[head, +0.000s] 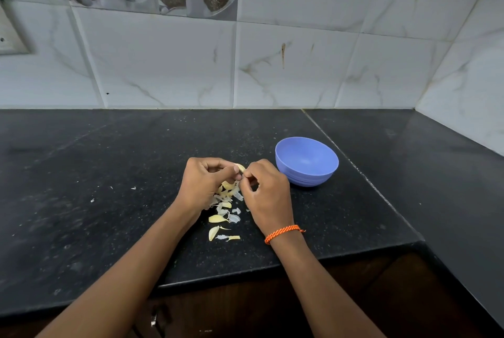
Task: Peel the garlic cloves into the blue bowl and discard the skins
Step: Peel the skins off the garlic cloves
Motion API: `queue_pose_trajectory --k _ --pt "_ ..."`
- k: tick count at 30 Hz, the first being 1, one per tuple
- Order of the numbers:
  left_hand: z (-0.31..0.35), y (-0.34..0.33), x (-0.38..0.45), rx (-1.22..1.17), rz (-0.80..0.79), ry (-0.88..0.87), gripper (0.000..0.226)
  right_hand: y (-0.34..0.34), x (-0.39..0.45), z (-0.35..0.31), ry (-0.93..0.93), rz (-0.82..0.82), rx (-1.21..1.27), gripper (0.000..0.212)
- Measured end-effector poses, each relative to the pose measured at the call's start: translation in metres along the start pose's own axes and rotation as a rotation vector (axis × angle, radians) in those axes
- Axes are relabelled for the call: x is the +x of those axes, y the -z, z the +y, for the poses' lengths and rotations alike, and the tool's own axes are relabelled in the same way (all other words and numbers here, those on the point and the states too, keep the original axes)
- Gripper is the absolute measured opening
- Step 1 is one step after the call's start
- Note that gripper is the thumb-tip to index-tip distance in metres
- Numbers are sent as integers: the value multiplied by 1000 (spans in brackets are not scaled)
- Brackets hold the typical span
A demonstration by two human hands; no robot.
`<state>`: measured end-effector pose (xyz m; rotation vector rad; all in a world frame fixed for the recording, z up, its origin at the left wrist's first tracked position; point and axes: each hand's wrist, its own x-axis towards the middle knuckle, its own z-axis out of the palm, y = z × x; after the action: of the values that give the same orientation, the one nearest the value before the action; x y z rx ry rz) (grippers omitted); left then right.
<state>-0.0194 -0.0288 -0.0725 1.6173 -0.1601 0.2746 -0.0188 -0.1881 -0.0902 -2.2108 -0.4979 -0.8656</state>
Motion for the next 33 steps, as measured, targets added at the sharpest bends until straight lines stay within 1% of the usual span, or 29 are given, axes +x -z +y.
queue_pose_trajectory --k 5,7,10,15,18,22,24,26,29,31,33 --pt "-1 0 2 -24 44 35 14 -2 -1 -6 5 -6 -10 22" --pt "-1 1 2 -11 54 26 14 -3 -1 -6 -18 -7 21 22" --pt "2 -1 2 1 28 -11 13 -5 1 -6 -63 -37 85 22" --pt "-8 -5 5 202 13 -104 14 -6 4 -7 -213 -72 158 26" --pt "-9 -7 4 350 45 -157 16 -6 4 -5 -258 -142 168 29" --pt "-9 -5 5 390 64 -148 18 -4 6 -8 -291 -182 186 28" --pt "-10 -4 6 427 75 -144 17 -2 8 -6 -327 -162 180 29" --pt "-13 -1 9 478 97 -137 15 -1 8 -3 -402 -138 175 30" --pt "-18 -1 12 554 118 -135 15 -2 12 2 -463 -100 111 27" --pt "-21 -1 13 631 121 -143 19 -3 14 4 -450 -130 51 23" --pt "-22 0 13 724 113 -139 20 -2 15 7 -437 -217 44 19"
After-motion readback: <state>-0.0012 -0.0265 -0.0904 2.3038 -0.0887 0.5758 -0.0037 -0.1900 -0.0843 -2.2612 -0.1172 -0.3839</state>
